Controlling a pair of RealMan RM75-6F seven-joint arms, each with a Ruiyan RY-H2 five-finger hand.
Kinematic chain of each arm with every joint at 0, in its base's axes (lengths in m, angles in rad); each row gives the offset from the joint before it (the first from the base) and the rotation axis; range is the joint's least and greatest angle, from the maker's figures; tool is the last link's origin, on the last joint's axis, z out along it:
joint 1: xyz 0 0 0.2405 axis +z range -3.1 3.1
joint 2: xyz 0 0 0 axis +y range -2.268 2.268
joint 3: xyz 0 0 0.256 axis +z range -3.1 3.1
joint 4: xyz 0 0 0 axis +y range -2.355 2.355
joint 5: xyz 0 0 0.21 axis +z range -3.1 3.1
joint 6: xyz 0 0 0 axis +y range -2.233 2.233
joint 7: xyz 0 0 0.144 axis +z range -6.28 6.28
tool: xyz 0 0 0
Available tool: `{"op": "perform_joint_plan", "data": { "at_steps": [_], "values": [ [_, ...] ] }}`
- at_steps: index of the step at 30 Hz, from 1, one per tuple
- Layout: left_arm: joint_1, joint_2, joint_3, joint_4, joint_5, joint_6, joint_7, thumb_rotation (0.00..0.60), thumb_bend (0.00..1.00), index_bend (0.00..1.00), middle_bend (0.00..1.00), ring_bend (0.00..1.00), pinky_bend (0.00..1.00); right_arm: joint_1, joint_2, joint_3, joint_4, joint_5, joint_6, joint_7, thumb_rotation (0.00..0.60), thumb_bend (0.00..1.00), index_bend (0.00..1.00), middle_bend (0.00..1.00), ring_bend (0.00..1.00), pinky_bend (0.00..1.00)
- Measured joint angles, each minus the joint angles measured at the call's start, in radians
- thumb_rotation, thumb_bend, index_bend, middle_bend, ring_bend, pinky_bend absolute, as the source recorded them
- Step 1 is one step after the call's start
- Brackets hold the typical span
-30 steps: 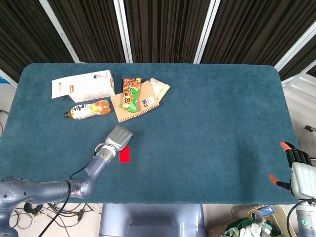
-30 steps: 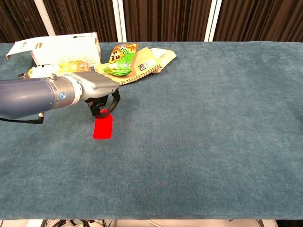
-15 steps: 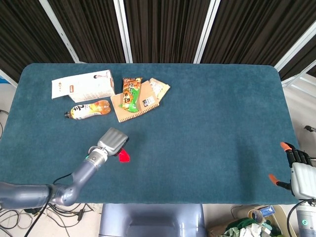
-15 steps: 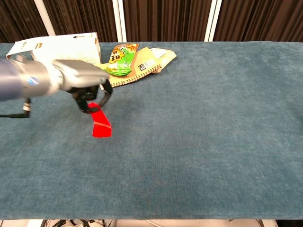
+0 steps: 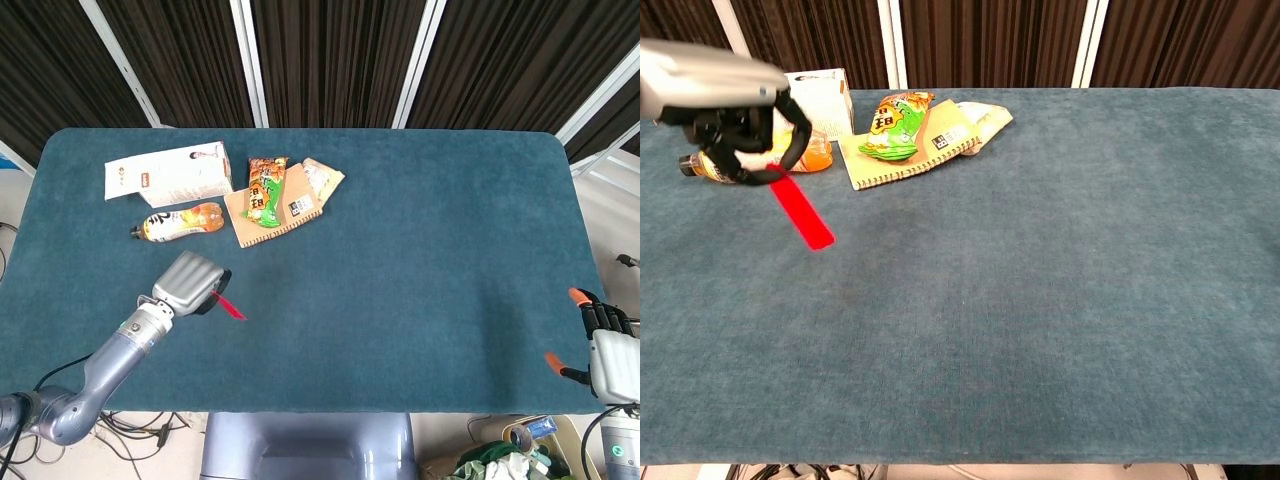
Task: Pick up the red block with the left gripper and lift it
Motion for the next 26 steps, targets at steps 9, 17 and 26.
{"op": "perform_joint_plan", "data": {
  "at_steps": [9,17,26],
  "values": [
    [-0.069,-0.083,-0.099,0.064,0.009,-0.034,-0.019,0.600,0.59,0.66,0.99,0.93,0.86,0.000,-0.001,-0.001,0.002,0.002,-0.002,-0.007,0.600,0.08,0.15,0.12,0.16,0.12],
    [-0.202,-0.114,-0.189,0.065,-0.178,-0.060,0.107,0.600,0.58,0.65,0.98,0.92,0.85,0.000,-0.001,0.000,0.000,0.004,-0.001,-0.006,0.600,0.08,0.15,0.12,0.16,0.12],
    [-0.391,-0.097,-0.227,-0.016,-0.535,-0.020,0.330,0.600,0.58,0.66,0.98,0.92,0.84,0.003,-0.003,0.002,0.004,0.005,-0.004,-0.010,0.600,0.08,0.15,0.12,0.16,0.12]
  ]
}}
